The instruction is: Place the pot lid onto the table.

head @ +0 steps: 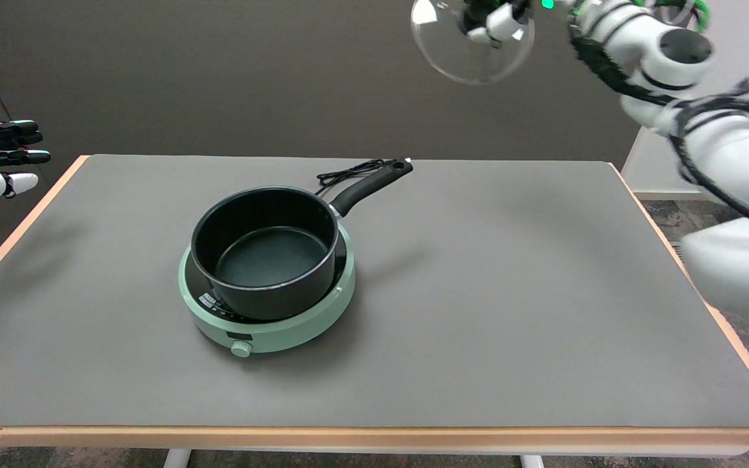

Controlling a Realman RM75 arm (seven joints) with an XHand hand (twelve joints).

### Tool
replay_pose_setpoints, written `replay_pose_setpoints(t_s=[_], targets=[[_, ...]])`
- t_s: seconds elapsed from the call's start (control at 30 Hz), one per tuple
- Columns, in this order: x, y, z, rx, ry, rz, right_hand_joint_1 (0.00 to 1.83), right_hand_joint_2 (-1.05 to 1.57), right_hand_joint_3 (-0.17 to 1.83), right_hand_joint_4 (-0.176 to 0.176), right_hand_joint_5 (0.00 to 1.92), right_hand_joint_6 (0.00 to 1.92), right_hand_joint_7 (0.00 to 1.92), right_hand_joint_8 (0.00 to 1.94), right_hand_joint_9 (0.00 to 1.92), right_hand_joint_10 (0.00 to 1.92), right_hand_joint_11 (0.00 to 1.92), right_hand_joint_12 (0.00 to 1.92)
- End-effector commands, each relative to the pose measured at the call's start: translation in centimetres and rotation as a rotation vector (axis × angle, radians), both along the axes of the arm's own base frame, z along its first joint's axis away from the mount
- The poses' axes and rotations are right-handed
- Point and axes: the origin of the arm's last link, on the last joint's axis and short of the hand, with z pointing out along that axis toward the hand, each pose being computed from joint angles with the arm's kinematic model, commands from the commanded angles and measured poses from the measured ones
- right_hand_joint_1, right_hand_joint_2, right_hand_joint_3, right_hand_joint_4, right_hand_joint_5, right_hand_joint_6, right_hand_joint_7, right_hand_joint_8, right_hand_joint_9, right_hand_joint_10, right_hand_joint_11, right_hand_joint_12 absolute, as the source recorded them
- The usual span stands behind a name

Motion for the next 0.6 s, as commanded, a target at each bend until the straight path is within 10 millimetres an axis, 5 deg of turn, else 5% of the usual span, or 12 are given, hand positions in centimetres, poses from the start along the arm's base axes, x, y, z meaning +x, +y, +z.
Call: replay_pose_setpoints(t_s=[0.03, 0.27, 0.6], targets=[[-5.3, 10.6, 15.1, -0.139, 0.003, -0.228, 1.38, 0.74, 0.8, 0.176, 0.71, 1.24, 0.96, 1.3, 0.86, 1.48, 0.73, 1.55], [-9.1, 14.0, 16.2, -0.11, -0.032, -0.332, 1.38, 0.74, 0.79, 0.176, 0.71, 1.23, 0.96, 1.3, 0.86, 1.47, 0.73, 1.58], [-12.7, 16.0, 11.4, 0.126, -0.075, -0.44, 1.38, 0.74, 0.78, 0.176, 0.71, 1.22, 0.96, 1.29, 0.86, 1.47, 0.73, 1.6]])
